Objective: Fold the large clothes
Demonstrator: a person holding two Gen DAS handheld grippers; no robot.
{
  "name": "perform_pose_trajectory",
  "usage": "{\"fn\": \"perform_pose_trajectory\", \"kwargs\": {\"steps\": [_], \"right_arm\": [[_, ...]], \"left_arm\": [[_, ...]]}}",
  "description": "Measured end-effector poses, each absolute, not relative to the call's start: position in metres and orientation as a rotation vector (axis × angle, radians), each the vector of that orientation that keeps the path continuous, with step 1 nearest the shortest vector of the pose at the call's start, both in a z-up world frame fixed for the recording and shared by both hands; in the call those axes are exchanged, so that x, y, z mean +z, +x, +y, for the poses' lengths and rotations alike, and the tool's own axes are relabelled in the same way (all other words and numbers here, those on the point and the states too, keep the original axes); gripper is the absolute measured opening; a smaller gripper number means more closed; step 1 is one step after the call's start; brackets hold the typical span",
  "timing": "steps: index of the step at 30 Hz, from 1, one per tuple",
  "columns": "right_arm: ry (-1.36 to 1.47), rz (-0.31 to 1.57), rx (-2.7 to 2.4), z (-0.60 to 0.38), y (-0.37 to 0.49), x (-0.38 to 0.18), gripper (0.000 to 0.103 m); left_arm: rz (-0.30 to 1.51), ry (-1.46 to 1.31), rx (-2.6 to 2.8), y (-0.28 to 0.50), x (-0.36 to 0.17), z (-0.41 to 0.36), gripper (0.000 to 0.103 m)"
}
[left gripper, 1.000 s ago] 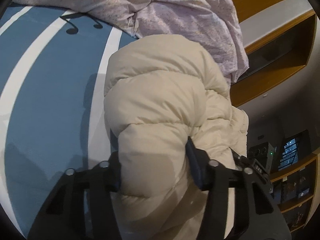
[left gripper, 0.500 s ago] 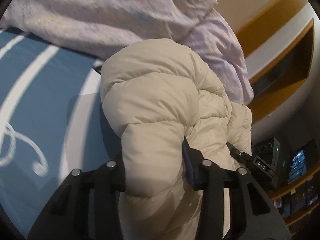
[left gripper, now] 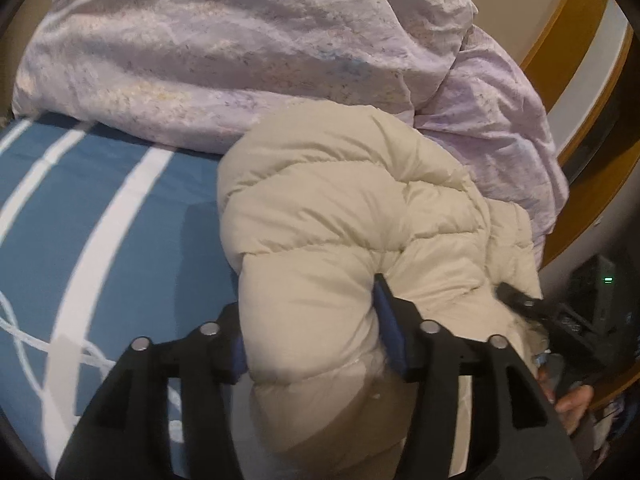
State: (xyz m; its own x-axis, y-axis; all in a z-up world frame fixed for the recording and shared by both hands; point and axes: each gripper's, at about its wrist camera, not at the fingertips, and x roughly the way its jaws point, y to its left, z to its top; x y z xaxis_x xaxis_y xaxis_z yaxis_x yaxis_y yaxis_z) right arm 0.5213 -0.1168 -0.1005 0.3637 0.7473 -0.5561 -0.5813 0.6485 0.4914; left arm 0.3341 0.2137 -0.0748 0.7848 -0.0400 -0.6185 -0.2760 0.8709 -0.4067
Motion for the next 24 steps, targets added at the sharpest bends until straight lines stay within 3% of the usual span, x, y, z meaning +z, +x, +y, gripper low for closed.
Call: {"fn": "perform_pose_trajectory", "kwargs": {"steps": [8,17,24], "right_arm": [[0.177,0.656,0.733,-0.146,0.487,-0.067,0.067],[-0.064,0.614,0.728,-0.077,0.456,-0.084,0.053],[-0.082,0.658,0.717,-0.077,0.462,-0.108,0.052]], "left_arm": [[0.587,-0.309,0.288,0.323,-0.038,0.191,0.075],[0.614,-0.165,0.365,0.351,-0.051,0.149,0.081],[0.630,-0.089,0.384,0.357,-0.071,0.143,0.085]]}}
